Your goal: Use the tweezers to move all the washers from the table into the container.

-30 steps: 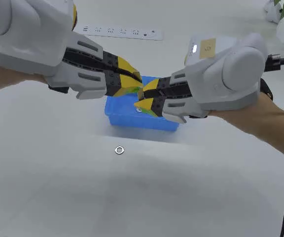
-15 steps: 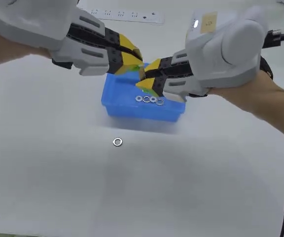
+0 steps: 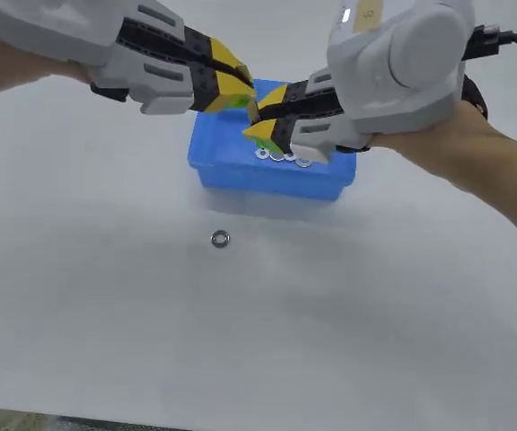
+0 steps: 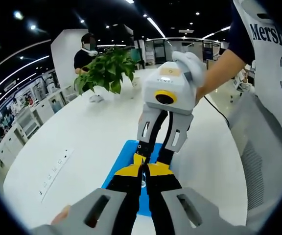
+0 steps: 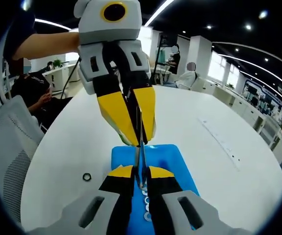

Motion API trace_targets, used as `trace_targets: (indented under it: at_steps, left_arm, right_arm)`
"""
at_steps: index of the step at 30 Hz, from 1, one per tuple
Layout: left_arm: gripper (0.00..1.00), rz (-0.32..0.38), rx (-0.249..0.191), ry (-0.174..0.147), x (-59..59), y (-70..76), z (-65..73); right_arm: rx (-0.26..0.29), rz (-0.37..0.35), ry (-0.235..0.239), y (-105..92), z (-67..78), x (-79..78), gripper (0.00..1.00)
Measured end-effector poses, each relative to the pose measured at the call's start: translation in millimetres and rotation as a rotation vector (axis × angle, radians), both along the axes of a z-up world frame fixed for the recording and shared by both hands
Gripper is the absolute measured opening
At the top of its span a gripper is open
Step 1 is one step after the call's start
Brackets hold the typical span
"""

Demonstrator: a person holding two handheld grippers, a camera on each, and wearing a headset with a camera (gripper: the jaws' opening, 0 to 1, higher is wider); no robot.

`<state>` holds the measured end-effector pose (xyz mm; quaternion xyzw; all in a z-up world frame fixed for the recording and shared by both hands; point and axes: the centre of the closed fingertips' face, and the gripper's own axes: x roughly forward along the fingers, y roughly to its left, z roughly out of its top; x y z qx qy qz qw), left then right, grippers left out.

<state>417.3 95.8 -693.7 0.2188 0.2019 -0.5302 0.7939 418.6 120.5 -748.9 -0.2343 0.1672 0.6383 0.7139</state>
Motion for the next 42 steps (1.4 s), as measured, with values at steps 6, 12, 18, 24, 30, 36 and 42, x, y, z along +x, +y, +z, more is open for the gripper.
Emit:
trace_targets:
  at_steps: [6,12,18,24,30,36,42]
  left_arm:
    - [0.07,0.011,0.005,0.023,5.9,2.3,-12.9]
    - [0.07,0.019,0.005,0.043,5.9,2.0,-22.9]
    - [0.07,0.03,-0.002,0.056,5.0,3.4,-25.9]
    - [0.07,0.021,0.011,0.05,2.0,2.5,-24.6]
    - [0.07,0.018,0.009,0.036,0.0,1.0,-16.2]
    - [0.07,0.004,0.019,0.026,-6.5,-1.7,-9.4]
    - [0.07,-0.005,0.014,0.012,-14.6,-4.3,2.0]
  right_arm:
    - [-0.005,0.002,0.03,4.1,-12.8,4.4,0.11]
    - [-0.016,0.004,0.053,5.7,-25.1,6.0,0.11]
    - [-0.02,0.006,0.067,5.1,-27.7,4.9,0.11]
    - [-0.025,0.013,0.048,5.6,-26.0,3.0,0.11]
    - [-0.007,0.002,0.039,4.1,-15.3,3.6,0.12]
    - [-0.009,0.012,0.027,1.6,-9.1,-0.7,0.12]
    - [-0.01,0.025,0.014,-3.8,1.6,-9.3,0.11]
